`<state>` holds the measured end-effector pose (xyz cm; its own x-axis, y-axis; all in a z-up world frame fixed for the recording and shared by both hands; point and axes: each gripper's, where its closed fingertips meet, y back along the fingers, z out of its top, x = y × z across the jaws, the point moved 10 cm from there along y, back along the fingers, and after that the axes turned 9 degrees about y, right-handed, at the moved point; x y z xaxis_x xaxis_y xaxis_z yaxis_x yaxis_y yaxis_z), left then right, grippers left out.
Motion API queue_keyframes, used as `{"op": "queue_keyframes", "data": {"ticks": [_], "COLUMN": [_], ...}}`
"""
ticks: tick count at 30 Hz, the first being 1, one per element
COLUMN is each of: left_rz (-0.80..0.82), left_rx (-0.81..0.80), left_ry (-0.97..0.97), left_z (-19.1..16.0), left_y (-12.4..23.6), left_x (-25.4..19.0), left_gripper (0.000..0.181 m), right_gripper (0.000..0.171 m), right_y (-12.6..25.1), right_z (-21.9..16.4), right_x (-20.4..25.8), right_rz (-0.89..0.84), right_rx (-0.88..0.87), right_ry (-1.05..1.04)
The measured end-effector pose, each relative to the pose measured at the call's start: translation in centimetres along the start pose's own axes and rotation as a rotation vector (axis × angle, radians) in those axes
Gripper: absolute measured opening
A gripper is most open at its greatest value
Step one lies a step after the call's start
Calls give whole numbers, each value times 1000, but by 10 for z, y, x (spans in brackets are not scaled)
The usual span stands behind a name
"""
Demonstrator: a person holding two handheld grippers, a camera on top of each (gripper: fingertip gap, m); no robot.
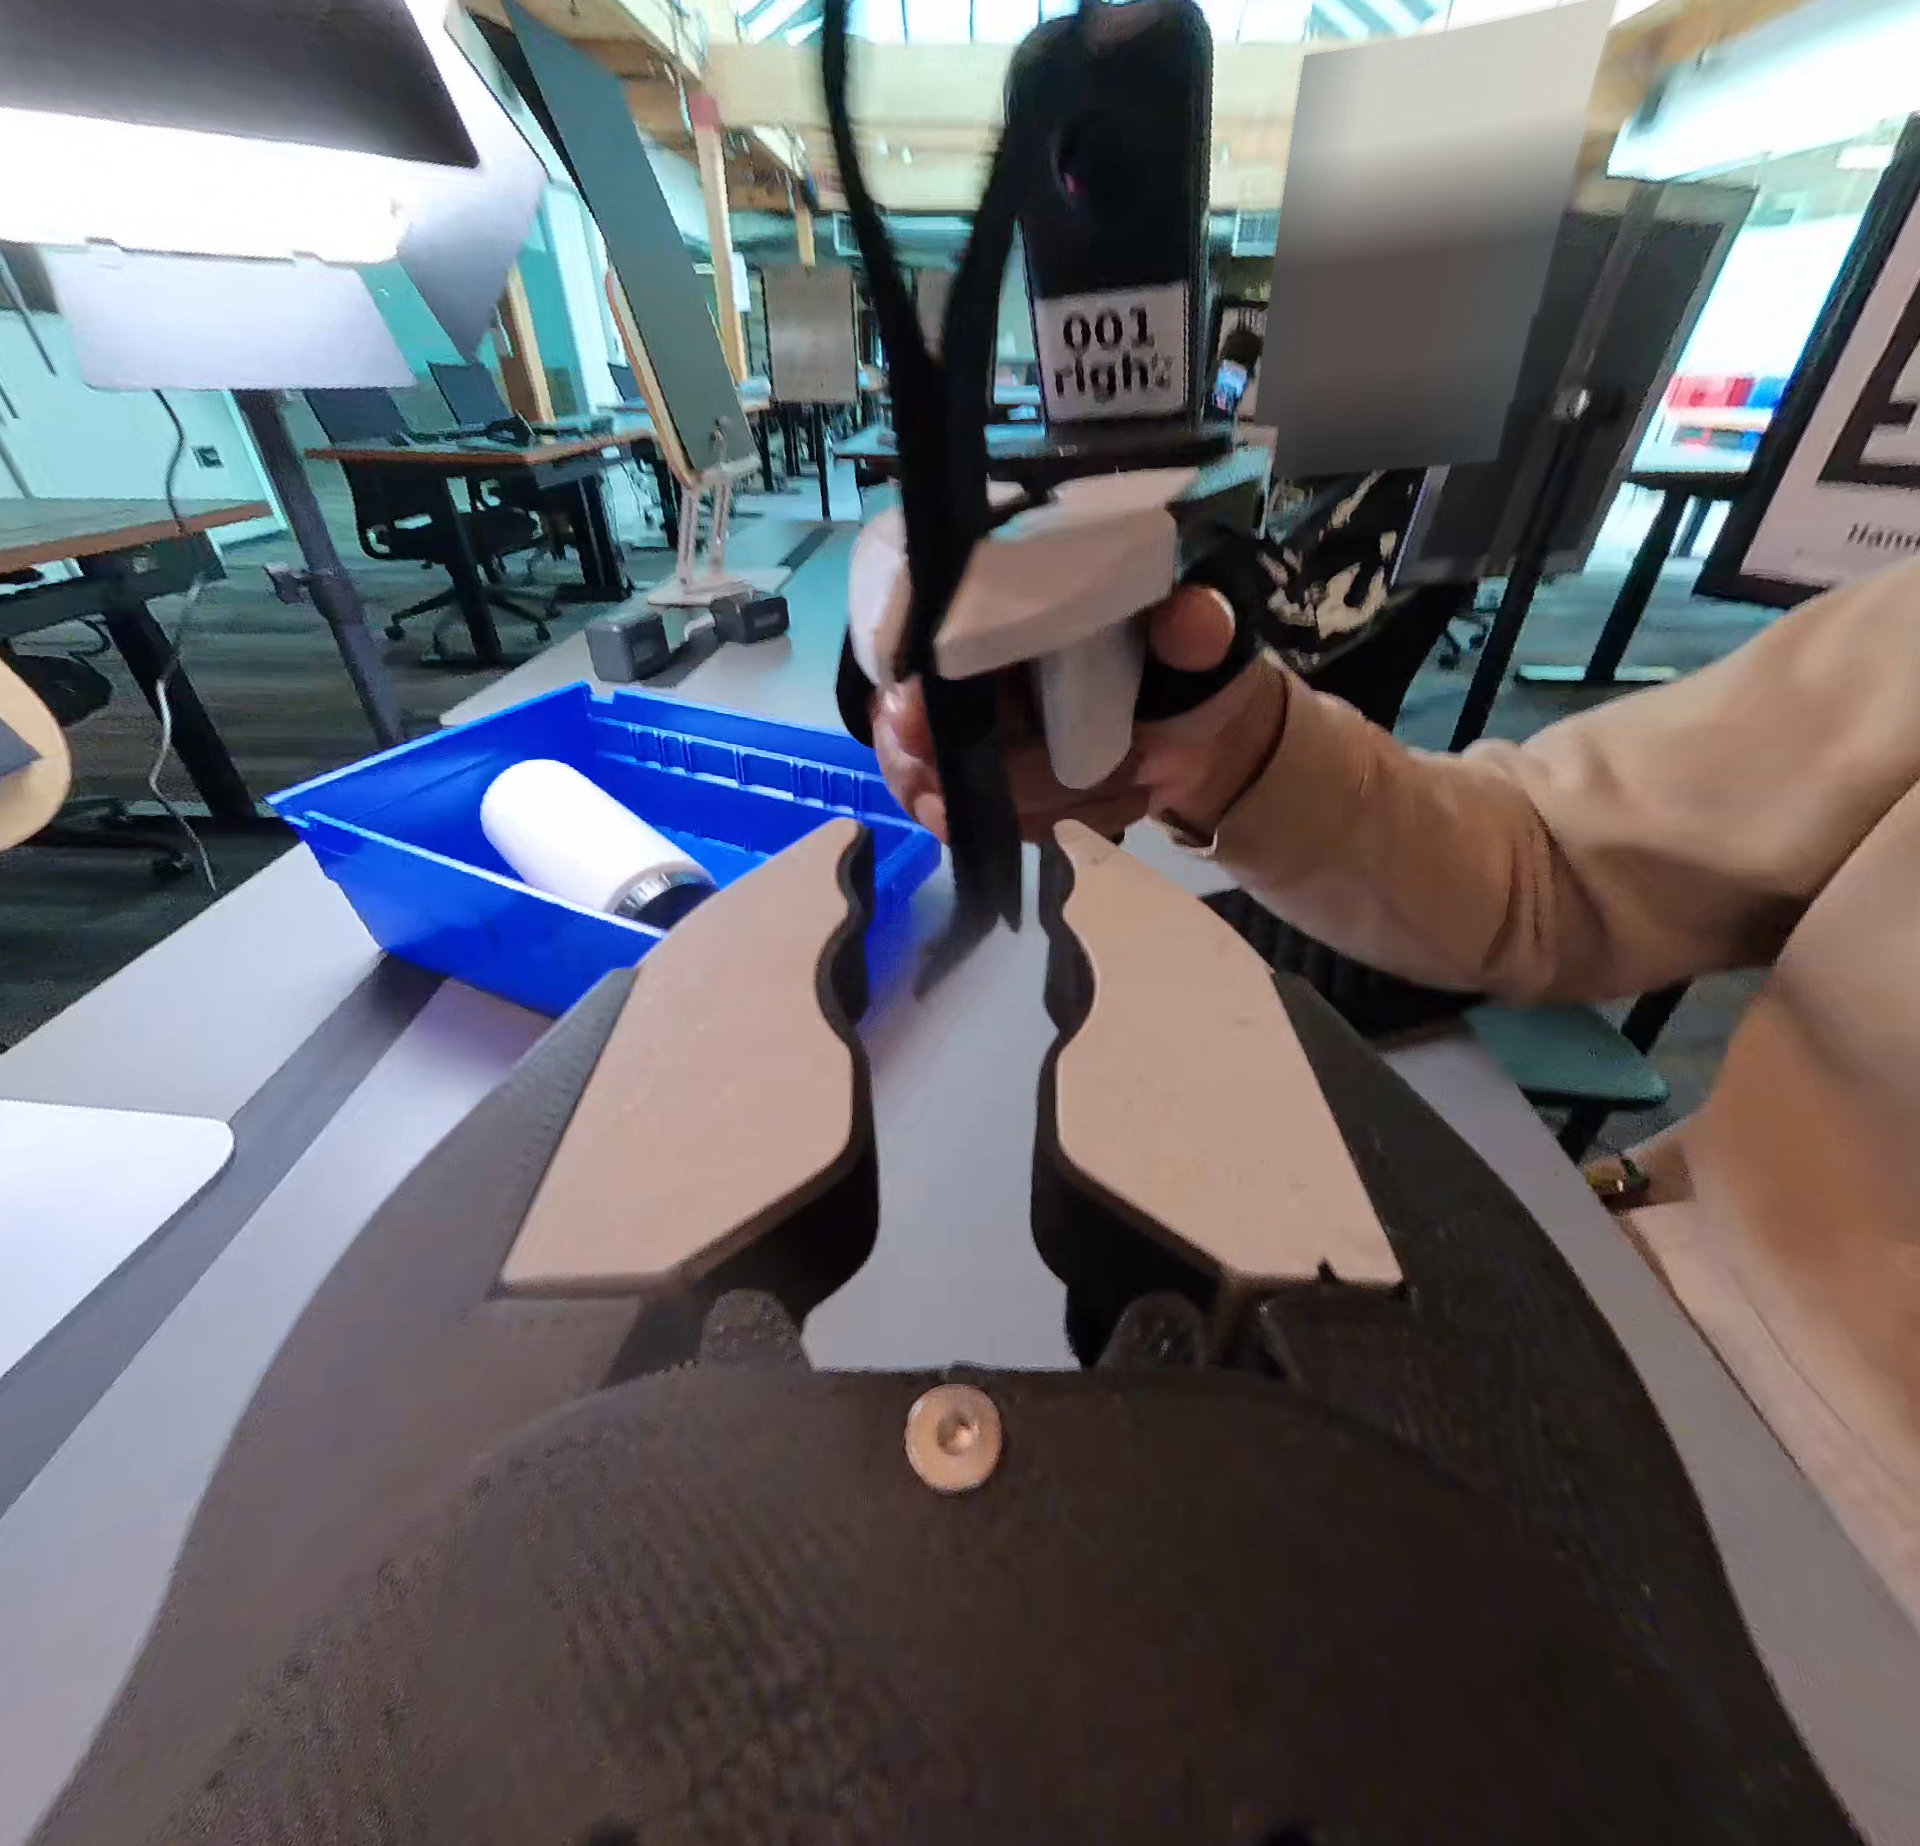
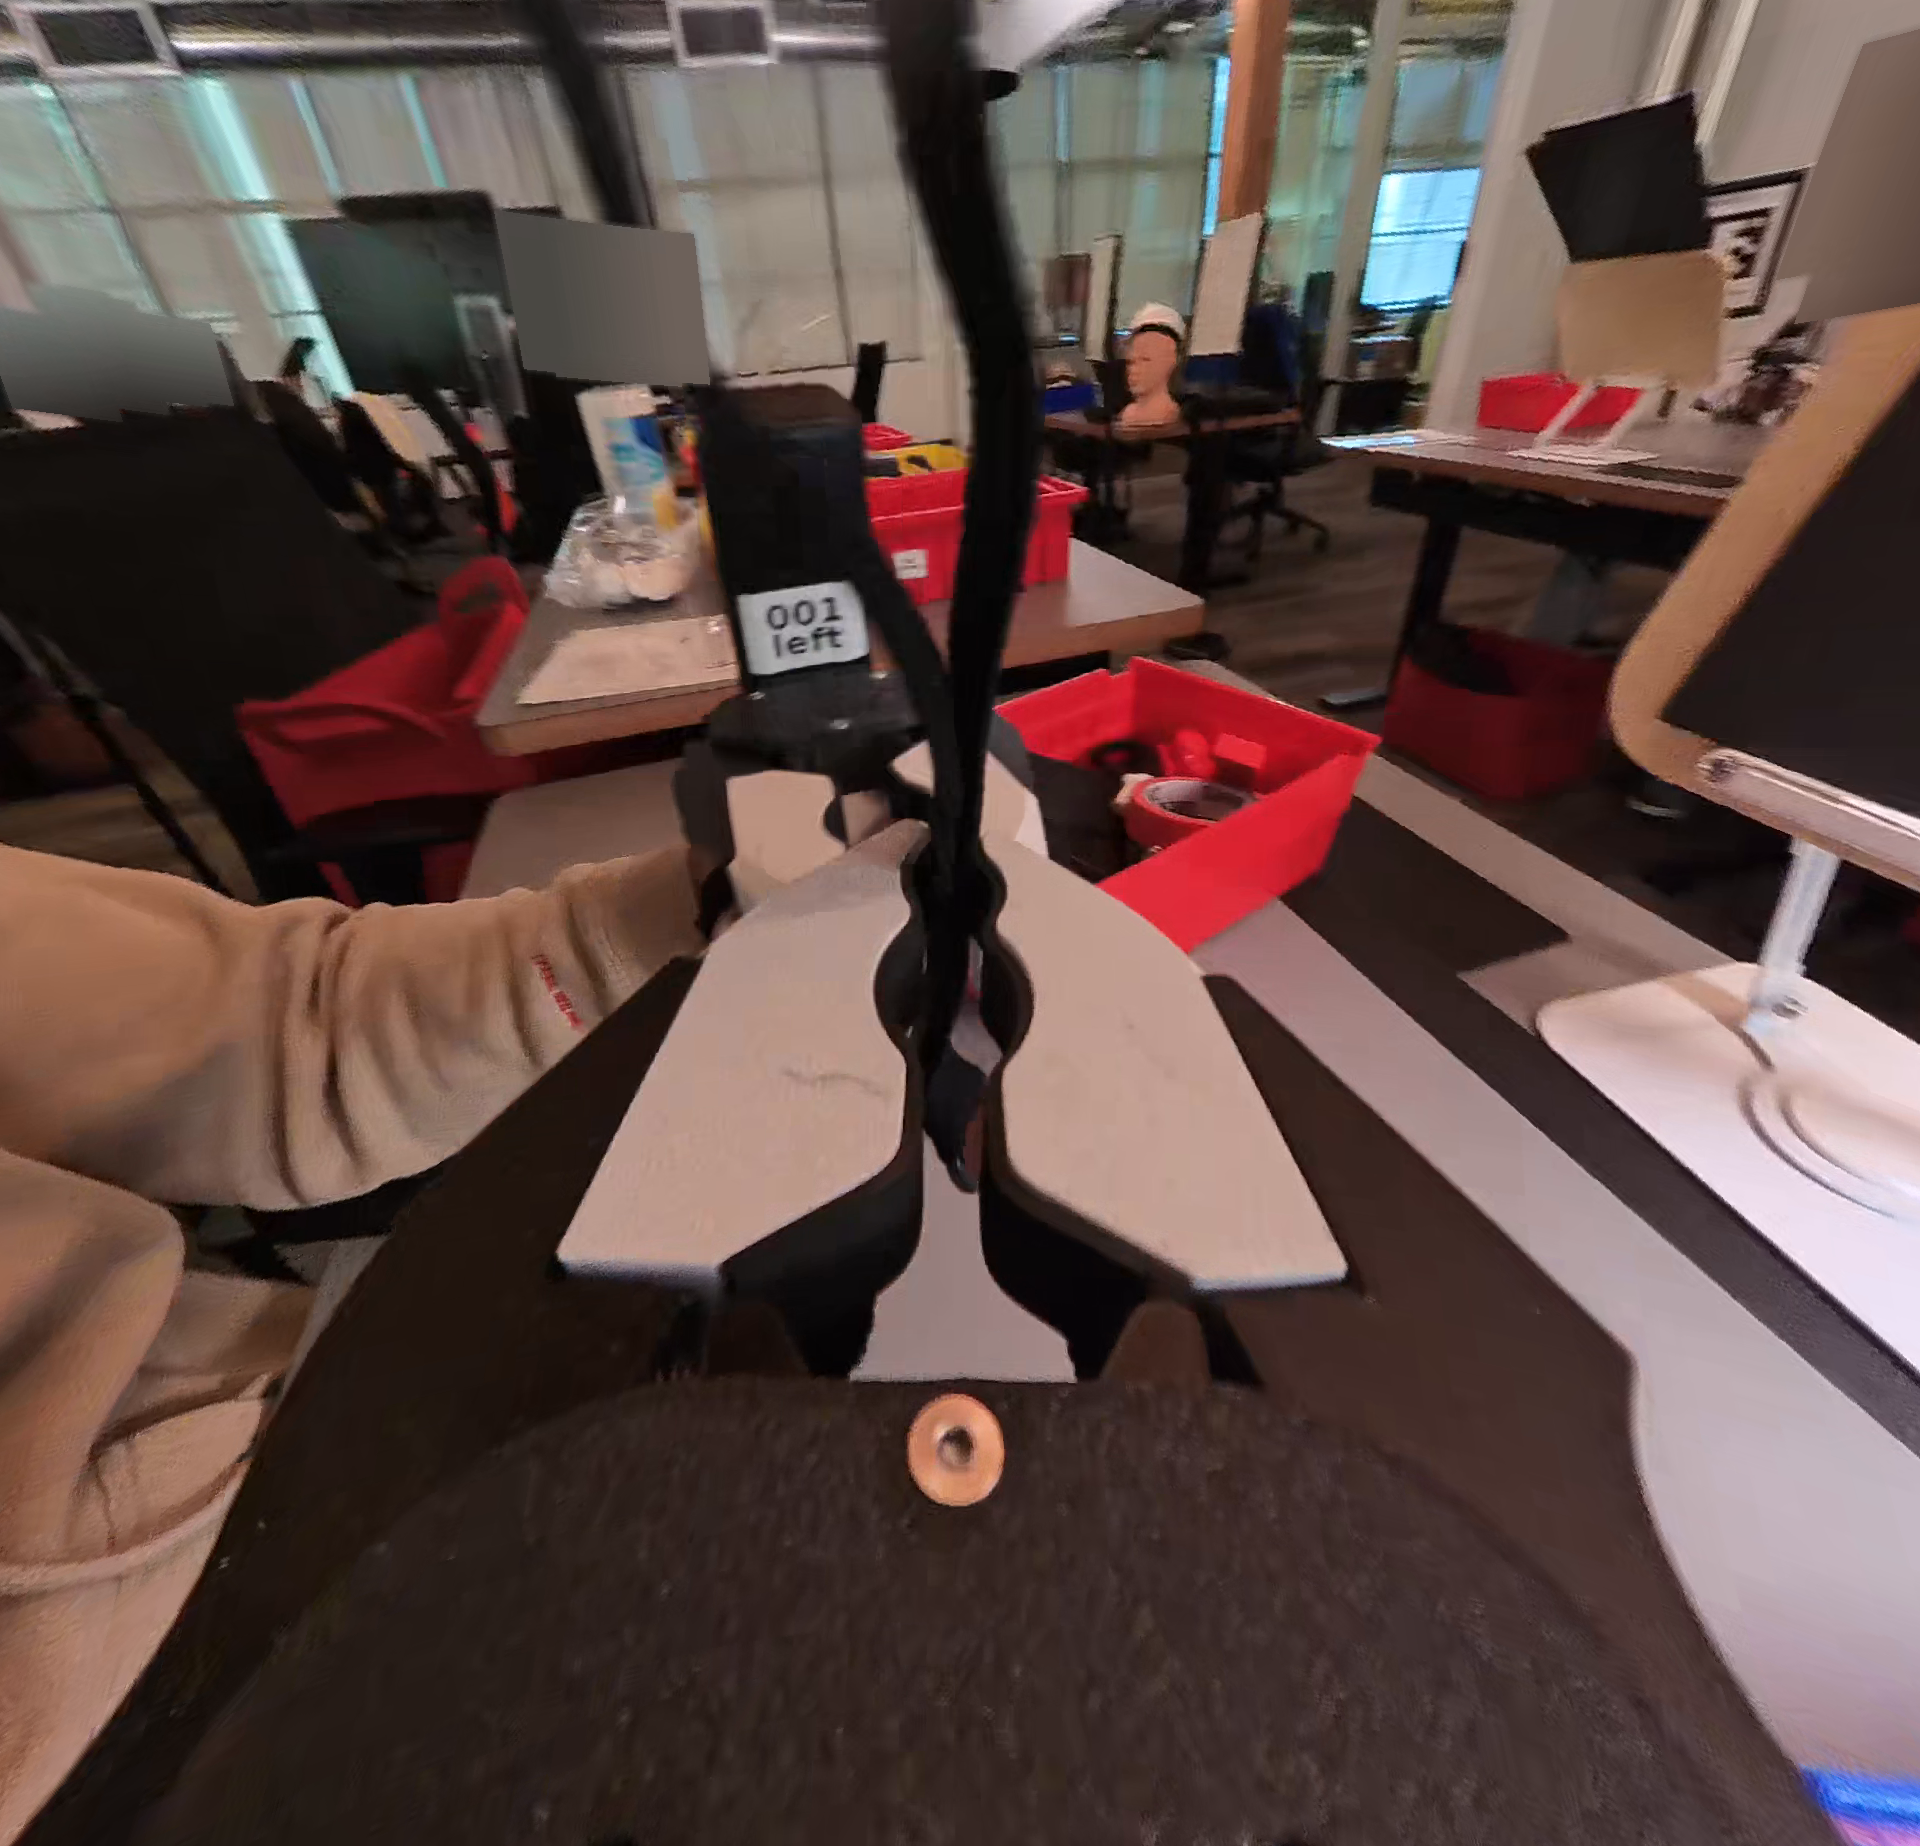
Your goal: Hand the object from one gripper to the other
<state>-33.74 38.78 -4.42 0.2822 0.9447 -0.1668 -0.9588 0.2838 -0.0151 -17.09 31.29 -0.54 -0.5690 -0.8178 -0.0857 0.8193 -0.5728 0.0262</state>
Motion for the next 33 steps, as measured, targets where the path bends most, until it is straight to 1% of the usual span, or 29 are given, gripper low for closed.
{"op": "queue_keyframes", "data": {"ticks": [2,3,4,7,9,14,18,20,22,24,25,26,27,28,30,32,33], "left_rz": [-6,-7,-2,-13,-25,-81,-111,-128,-129,-129,-127,-116,-104,-101,-131,-156,-147], "left_rx": [60,81,97,154,157,132,117,103,102,124,140,160,179,188,178,165,159], "left_ry": [-12,-17,-27,-51,-57,-63,-69,-74,-83,-89,-92,-93,-94,-95,-74,-52,-68], "left_z": [-5,-8,-12,-23,-27,-26,-21,-17,-10,-5,-3,-2,-2,-2,-4,-6,-5], "left_y": [-3,-5,-6,-7,-6,-3,-2,-2,0,1,1,-1,-2,-3,-4,-4,-2], "left_x": [-1,0,1,4,5,4,-1,-5,-10,-15,-18,-20,-21,-21,-21,-20,-20], "left_gripper": [38,38,36,13,5,5,4,4,4,4,4,5,4,5,5,6,12], "right_gripper": [5,5,5,5,6,6,8,14,24,27,26,22,12,7,4,4,4], "right_y": [-3,-6,-10,-21,-26,-30,-29,-28,-26,-24,-24,-23,-22,-21,-18,-16,-14], "right_z": [-2,-5,-7,-12,-13,-9,-5,-4,-4,-5,-6,-7,-7,-7,-6,-5,-3], "right_x": [0,2,5,14,21,33,38,38,37,36,35,35,36,37,39,38,37], "right_rz": [-64,-96,-113,-145,-177,-204,-210,-192,-150,-92,-59,-26,1,18,35,61,73], "right_rx": [36,60,81,128,158,180,156,142,133,116,109,103,96,103,125,138,124], "right_ry": [4,24,46,88,144,269,310,319,322,311,306,313,333,362,403,379,355]}}
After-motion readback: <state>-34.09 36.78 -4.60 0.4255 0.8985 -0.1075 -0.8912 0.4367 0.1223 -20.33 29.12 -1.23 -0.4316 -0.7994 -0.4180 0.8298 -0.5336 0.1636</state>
